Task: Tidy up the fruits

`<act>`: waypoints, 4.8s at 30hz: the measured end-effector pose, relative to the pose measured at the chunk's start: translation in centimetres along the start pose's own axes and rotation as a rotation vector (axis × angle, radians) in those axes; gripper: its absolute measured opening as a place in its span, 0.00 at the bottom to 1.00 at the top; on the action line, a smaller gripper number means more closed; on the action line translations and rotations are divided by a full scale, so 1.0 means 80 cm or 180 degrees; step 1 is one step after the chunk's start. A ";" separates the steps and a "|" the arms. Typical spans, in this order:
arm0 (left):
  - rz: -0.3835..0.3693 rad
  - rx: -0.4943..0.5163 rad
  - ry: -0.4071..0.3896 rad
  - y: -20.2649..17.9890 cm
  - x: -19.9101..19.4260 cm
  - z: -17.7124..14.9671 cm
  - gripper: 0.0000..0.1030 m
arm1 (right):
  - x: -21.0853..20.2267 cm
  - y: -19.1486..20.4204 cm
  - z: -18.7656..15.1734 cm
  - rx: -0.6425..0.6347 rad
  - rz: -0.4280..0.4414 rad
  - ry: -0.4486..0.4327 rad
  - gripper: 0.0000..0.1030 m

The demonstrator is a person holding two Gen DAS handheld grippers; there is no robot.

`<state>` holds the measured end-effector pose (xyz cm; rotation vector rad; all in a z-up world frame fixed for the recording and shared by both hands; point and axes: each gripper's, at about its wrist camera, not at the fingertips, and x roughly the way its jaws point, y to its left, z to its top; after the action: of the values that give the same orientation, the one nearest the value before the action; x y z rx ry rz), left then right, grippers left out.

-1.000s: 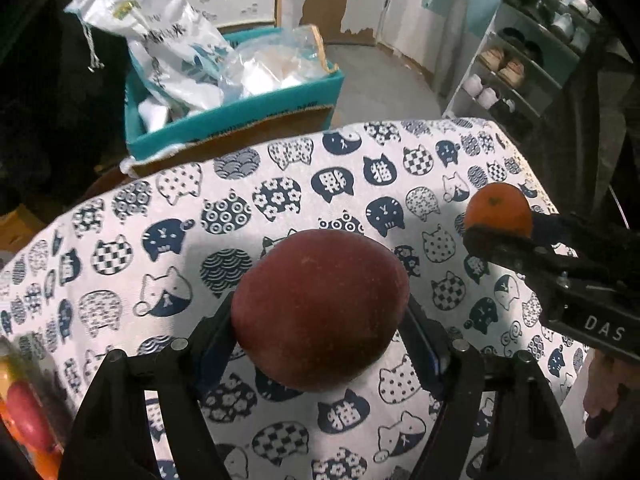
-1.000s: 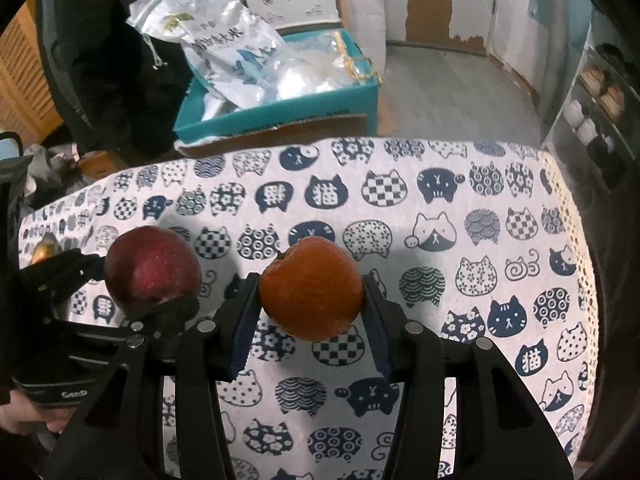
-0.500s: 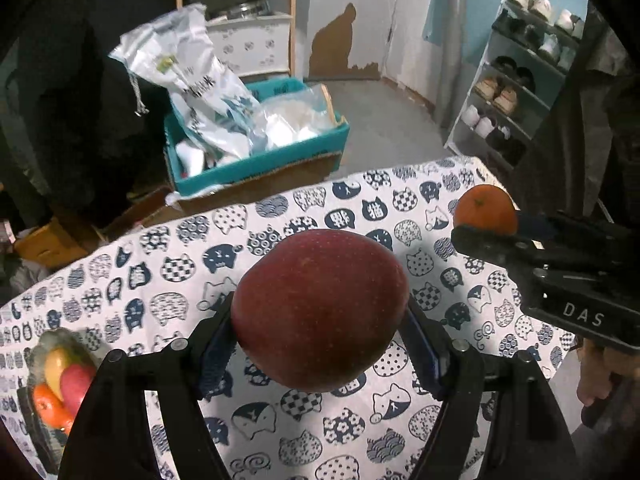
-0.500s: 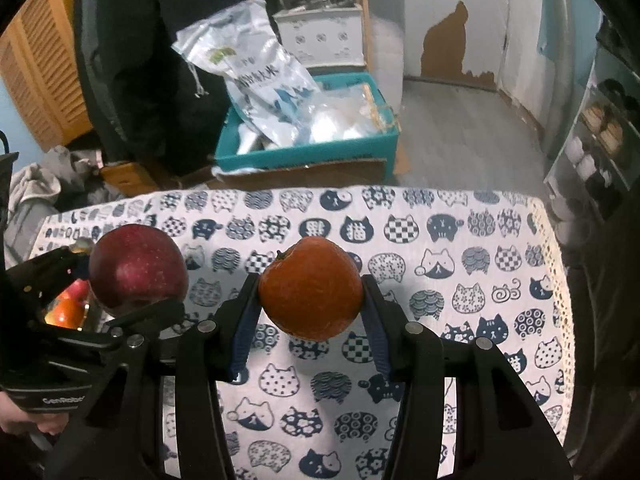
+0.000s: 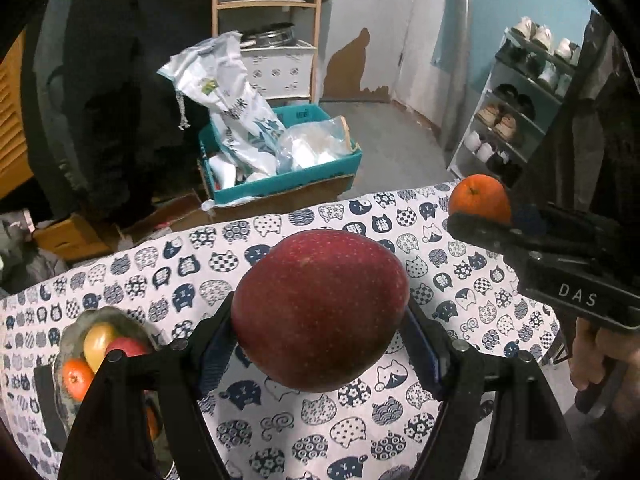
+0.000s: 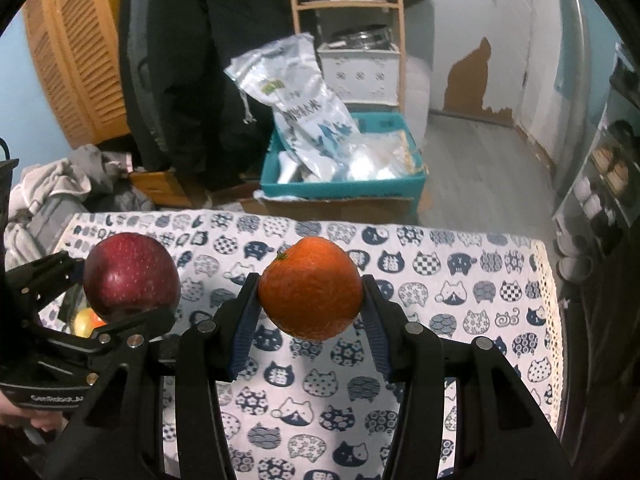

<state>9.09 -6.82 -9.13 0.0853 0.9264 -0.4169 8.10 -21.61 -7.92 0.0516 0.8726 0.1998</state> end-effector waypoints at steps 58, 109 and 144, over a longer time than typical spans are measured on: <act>0.0639 -0.1427 0.0232 0.318 -0.054 -0.169 0.76 | 0.160 0.308 -0.012 -0.0866 0.0824 0.0865 0.47; 0.0628 -0.1242 0.0142 0.254 -0.113 -0.144 0.84 | 0.076 0.293 0.004 -0.0702 0.0654 0.0381 0.66; 0.0766 -0.0751 -0.0763 0.154 -0.232 -0.087 0.97 | -0.102 0.231 0.037 -0.0473 0.0502 -0.0537 0.82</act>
<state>-1.24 12.03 0.05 -0.0674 0.7124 -0.0897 2.45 -4.98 2.46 -0.0017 0.6838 0.4018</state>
